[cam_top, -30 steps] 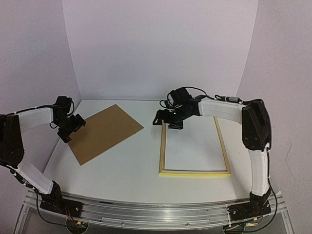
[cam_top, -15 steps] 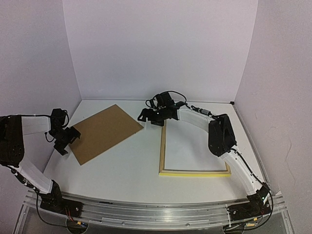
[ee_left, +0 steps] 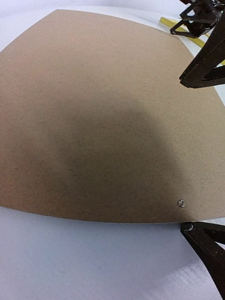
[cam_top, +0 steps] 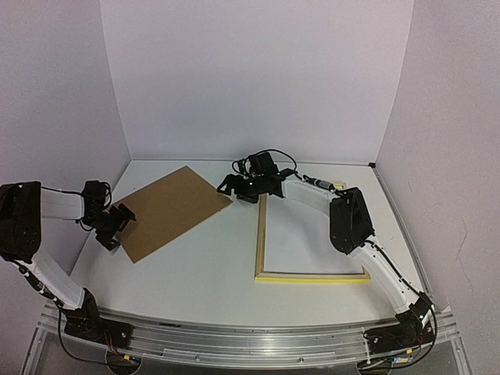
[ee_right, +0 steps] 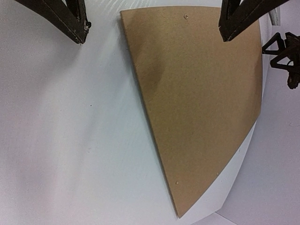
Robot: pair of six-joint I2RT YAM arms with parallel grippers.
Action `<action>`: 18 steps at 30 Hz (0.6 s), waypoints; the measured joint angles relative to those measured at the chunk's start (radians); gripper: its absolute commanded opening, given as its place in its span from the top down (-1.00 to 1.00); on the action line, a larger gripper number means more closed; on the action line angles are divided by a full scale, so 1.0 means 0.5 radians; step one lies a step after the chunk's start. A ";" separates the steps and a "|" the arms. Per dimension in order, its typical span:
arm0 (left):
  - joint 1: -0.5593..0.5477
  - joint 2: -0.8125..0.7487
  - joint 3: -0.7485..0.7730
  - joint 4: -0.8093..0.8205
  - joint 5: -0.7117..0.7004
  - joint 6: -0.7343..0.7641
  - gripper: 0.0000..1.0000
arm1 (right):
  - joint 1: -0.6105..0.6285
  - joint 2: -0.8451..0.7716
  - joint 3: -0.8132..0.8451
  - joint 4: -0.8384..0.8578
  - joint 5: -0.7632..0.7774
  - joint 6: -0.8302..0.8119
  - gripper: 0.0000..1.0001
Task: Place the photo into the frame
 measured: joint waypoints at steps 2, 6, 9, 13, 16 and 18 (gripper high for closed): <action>-0.034 -0.068 -0.079 0.056 0.074 -0.020 -0.99 | 0.000 0.004 -0.002 0.019 -0.023 0.001 -0.86; -0.182 -0.219 -0.233 0.096 0.153 -0.089 -0.99 | -0.001 0.006 -0.012 0.043 -0.082 -0.001 -0.80; -0.239 -0.280 -0.287 0.095 0.146 -0.124 -0.99 | -0.012 0.007 -0.023 0.054 -0.120 -0.015 -0.78; -0.254 -0.302 -0.311 0.110 0.139 -0.152 -0.99 | -0.022 0.007 -0.042 0.085 -0.158 -0.027 -0.67; -0.256 -0.303 -0.311 0.111 0.139 -0.153 -0.99 | -0.032 0.006 -0.098 0.183 -0.188 -0.018 -0.59; -0.256 -0.303 -0.311 0.111 0.139 -0.152 -0.99 | -0.041 -0.008 -0.177 0.303 -0.224 0.004 -0.55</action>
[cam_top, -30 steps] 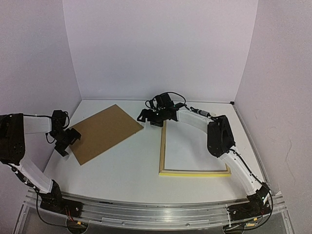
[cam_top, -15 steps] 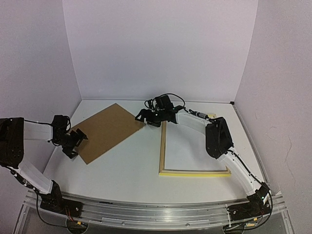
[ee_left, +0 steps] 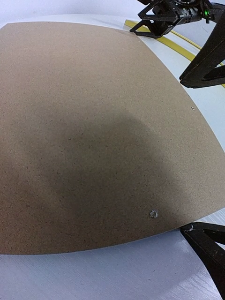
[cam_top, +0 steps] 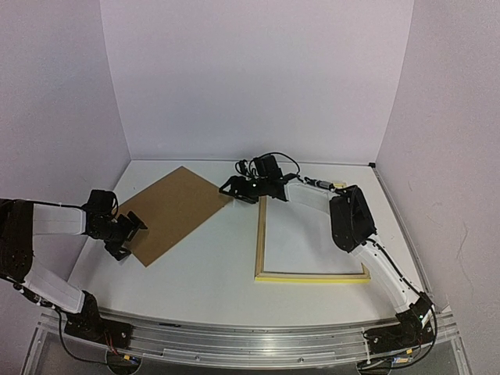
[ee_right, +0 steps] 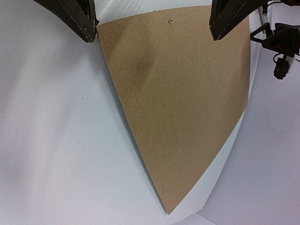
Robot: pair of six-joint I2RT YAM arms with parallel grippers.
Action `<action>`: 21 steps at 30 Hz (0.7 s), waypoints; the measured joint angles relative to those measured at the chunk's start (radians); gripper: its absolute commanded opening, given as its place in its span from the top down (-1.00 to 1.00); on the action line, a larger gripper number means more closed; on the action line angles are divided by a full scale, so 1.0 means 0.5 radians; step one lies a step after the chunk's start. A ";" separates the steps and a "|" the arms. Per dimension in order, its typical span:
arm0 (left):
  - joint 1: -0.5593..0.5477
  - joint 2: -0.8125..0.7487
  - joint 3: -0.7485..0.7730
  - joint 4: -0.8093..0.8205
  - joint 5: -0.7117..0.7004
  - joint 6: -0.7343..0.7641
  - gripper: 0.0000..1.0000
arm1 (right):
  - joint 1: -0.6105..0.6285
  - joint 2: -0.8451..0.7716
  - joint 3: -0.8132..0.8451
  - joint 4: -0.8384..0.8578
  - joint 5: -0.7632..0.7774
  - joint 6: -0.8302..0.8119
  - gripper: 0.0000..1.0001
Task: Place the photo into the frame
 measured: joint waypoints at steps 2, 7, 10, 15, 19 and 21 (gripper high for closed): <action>0.000 0.000 0.000 -0.001 -0.001 0.000 -0.99 | -0.010 -0.046 -0.132 0.146 -0.036 0.050 -0.50; -0.002 -0.010 -0.009 -0.003 -0.011 0.002 -0.99 | -0.022 -0.183 -0.461 0.481 -0.099 0.247 -0.43; -0.003 -0.021 -0.020 -0.003 -0.014 0.007 -0.99 | -0.031 -0.197 -0.488 0.735 -0.151 0.428 -0.43; -0.003 -0.041 -0.039 0.008 -0.007 0.021 -0.99 | -0.031 -0.222 -0.473 1.201 -0.244 0.749 -0.36; -0.005 -0.059 -0.073 0.058 0.048 0.050 -0.99 | -0.005 -0.223 -0.374 1.362 -0.301 0.857 -0.18; -0.016 -0.060 -0.094 0.108 0.119 0.068 -0.99 | 0.037 -0.214 -0.297 1.380 -0.333 0.904 -0.06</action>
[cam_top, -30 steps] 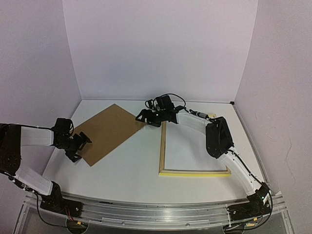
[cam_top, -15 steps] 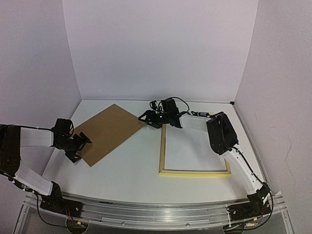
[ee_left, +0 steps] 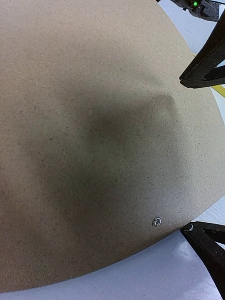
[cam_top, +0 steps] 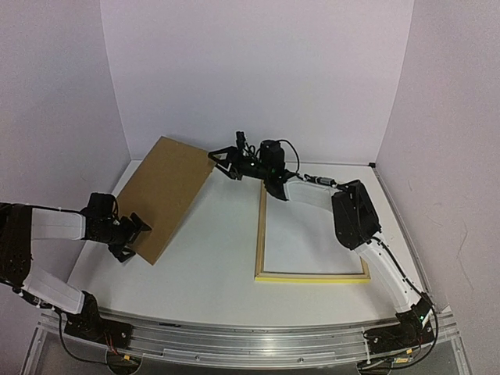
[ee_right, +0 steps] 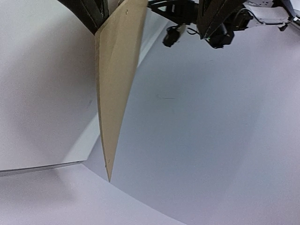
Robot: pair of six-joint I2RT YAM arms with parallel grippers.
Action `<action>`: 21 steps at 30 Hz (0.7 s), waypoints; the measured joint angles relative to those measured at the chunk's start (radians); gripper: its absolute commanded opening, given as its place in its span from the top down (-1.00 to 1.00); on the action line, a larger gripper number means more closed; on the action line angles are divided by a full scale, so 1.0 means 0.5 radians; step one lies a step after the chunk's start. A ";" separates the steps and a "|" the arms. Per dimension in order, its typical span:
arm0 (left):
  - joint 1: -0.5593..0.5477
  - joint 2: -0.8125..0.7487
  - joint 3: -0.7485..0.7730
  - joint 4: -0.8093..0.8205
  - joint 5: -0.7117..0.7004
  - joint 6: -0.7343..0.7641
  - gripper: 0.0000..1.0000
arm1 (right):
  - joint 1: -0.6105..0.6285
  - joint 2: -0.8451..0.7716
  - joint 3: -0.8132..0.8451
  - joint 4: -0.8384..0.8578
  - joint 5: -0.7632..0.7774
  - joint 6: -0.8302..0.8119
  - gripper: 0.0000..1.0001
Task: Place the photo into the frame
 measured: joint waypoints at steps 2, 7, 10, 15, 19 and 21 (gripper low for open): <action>-0.011 0.000 -0.019 0.045 0.066 0.020 -0.99 | 0.060 0.035 0.114 0.018 -0.022 0.035 -0.02; -0.014 0.007 -0.039 0.086 0.184 0.091 -0.98 | 0.216 0.083 0.264 0.015 -0.024 0.018 0.31; -0.017 0.011 -0.041 0.087 0.221 0.114 -0.99 | 0.272 0.075 0.199 0.009 0.033 -0.035 0.65; -0.021 0.003 -0.043 0.080 0.223 0.153 -0.99 | 0.301 0.021 -0.042 -0.143 0.189 -0.145 1.00; -0.031 -0.066 -0.044 -0.018 0.219 0.181 -0.99 | 0.292 -0.046 -0.131 -0.311 0.293 -0.197 1.00; -0.036 -0.173 -0.040 -0.113 0.192 0.199 -0.99 | 0.303 -0.122 -0.198 -0.343 0.334 -0.227 1.00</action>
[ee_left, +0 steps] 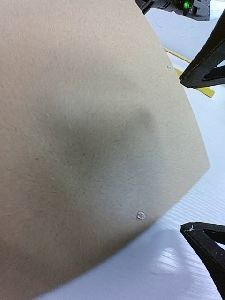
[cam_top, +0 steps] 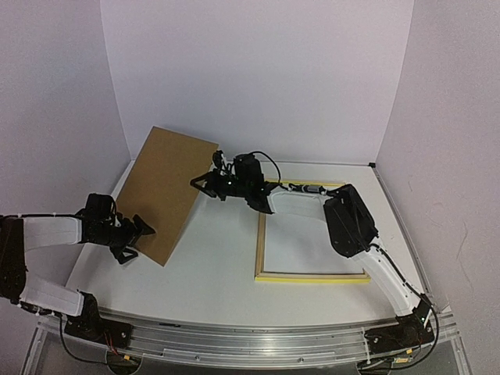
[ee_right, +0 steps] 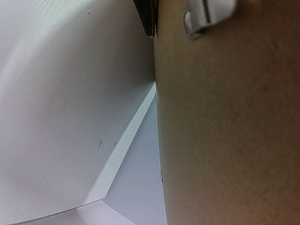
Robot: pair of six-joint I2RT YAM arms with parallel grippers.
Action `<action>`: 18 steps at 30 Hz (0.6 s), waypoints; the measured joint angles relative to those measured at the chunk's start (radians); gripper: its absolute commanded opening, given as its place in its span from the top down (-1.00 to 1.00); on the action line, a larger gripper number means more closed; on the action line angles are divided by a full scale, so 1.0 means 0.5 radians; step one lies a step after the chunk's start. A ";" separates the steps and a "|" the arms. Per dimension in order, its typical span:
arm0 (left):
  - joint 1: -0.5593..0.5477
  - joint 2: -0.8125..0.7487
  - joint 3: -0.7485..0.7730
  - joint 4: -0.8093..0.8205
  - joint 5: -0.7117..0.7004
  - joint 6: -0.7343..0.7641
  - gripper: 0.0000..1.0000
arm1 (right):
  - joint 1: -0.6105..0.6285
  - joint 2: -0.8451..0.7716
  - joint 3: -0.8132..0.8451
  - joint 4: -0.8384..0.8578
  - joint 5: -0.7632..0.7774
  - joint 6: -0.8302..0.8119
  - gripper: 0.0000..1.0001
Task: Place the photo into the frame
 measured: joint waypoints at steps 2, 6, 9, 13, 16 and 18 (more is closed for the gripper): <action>-0.002 -0.139 0.032 -0.134 -0.063 0.011 -0.99 | 0.014 -0.090 -0.055 -0.042 0.032 -0.046 1.00; -0.002 -0.386 0.238 -0.434 -0.257 0.048 -0.99 | 0.043 -0.366 -0.251 -0.183 0.148 -0.164 1.00; -0.002 -0.508 0.437 -0.542 -0.313 0.077 -0.99 | 0.058 -0.634 -0.397 -0.424 0.289 -0.207 1.00; -0.142 -0.581 0.645 -0.451 -0.299 0.148 -0.99 | 0.050 -1.006 -0.557 -0.759 0.545 -0.209 1.00; -0.487 -0.496 0.864 -0.315 -0.349 0.260 -0.99 | 0.040 -1.224 -0.567 -1.064 0.769 -0.204 1.00; -0.856 -0.320 1.107 -0.268 -0.487 0.397 -0.99 | 0.037 -1.352 -0.571 -1.232 0.912 -0.190 1.00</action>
